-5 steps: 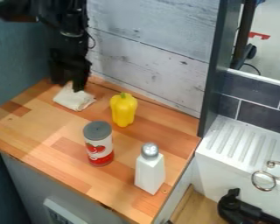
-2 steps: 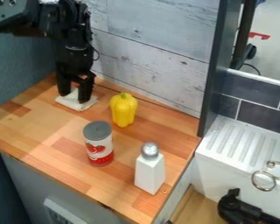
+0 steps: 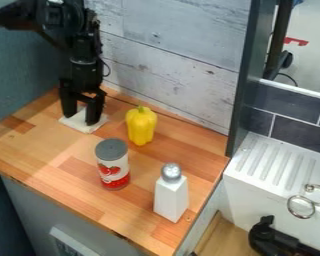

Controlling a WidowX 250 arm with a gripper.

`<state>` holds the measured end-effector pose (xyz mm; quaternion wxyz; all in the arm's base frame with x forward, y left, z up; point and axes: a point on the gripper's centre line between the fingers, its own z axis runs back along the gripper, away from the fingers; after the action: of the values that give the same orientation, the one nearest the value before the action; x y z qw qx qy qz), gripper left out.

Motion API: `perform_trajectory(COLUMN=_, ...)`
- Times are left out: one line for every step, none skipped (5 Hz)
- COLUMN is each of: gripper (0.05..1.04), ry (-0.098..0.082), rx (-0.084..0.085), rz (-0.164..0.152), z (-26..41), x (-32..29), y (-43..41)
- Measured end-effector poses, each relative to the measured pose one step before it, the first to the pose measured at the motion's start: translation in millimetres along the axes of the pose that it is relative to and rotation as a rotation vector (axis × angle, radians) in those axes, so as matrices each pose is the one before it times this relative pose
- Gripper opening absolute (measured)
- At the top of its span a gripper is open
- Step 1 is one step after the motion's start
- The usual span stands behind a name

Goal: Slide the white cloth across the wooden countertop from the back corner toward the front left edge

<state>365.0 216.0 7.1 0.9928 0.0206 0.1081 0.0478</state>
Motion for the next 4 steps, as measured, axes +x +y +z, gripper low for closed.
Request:
perform_trajectory(gripper=1.001, ry=0.0543, rx=0.0032, rz=0.0431, z=-12.85, x=-24.72, y=4.44)
perform_trajectory(gripper=1.001, ry=0.0557, rx=-0.0020, rz=0.0362, z=-15.30, x=-29.19, y=6.67)
perform_trajectory(gripper=1.001, ry=0.0495, rx=-0.0278, rz=0.0489, z=-11.70, x=-26.55, y=6.27)
perform_trajectory(gripper=1.001, ry=0.0070, rx=-0.0107, rz=0.0165, z=-8.70, x=-20.60, y=1.88)
